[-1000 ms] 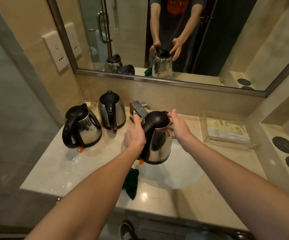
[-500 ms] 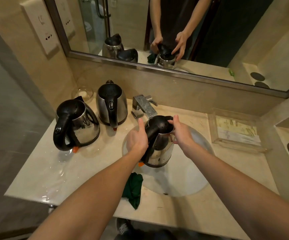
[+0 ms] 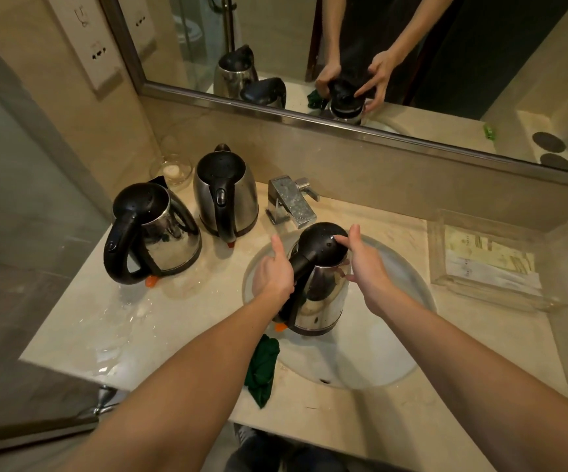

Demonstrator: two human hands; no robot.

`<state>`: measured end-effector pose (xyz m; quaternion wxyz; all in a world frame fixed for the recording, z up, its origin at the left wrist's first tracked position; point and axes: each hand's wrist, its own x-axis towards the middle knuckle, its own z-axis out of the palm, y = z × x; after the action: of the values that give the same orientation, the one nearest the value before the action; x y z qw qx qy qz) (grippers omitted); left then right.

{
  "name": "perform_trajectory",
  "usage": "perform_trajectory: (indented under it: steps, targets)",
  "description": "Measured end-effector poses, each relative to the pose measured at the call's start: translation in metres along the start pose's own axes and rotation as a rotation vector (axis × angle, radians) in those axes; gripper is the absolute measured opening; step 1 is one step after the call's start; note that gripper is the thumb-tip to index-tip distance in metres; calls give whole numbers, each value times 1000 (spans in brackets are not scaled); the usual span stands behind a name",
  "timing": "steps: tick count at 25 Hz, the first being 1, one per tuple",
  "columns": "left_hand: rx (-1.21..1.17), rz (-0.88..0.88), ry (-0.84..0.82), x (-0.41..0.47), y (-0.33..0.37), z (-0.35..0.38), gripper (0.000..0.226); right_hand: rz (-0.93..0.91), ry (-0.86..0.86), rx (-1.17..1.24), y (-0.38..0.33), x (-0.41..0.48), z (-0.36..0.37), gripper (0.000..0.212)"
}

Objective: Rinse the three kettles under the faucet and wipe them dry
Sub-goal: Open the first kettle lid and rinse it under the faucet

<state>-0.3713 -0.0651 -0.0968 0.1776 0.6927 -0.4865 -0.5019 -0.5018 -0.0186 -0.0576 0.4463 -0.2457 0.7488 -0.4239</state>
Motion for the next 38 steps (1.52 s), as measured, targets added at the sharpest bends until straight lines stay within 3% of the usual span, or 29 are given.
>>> perform_trajectory:
  steps: [11, 16, 18, 23, 31, 38]
  targets:
    - [-31, -31, -16, 5, -3, 8, 76, -355, -29, -497, 4, -7, -7, 45]
    - [-27, -31, -9, 2, -9, 13, 72, -479, -136, -718, 9, -9, -10, 56]
    - [-38, -43, -4, 3, -8, 14, 72, -486, -127, -688, 9, -8, -12, 61]
    - [-52, -42, -16, 14, -8, 15, 67, -525, -62, -547, 16, 1, -16, 49]
    - [-93, -132, -18, 32, -18, 18, 62, -475, -98, -531, 8, 41, -24, 50]
    - [-189, -191, 21, 56, -33, 24, 80, -348, -209, -556, 9, 99, -16, 50]
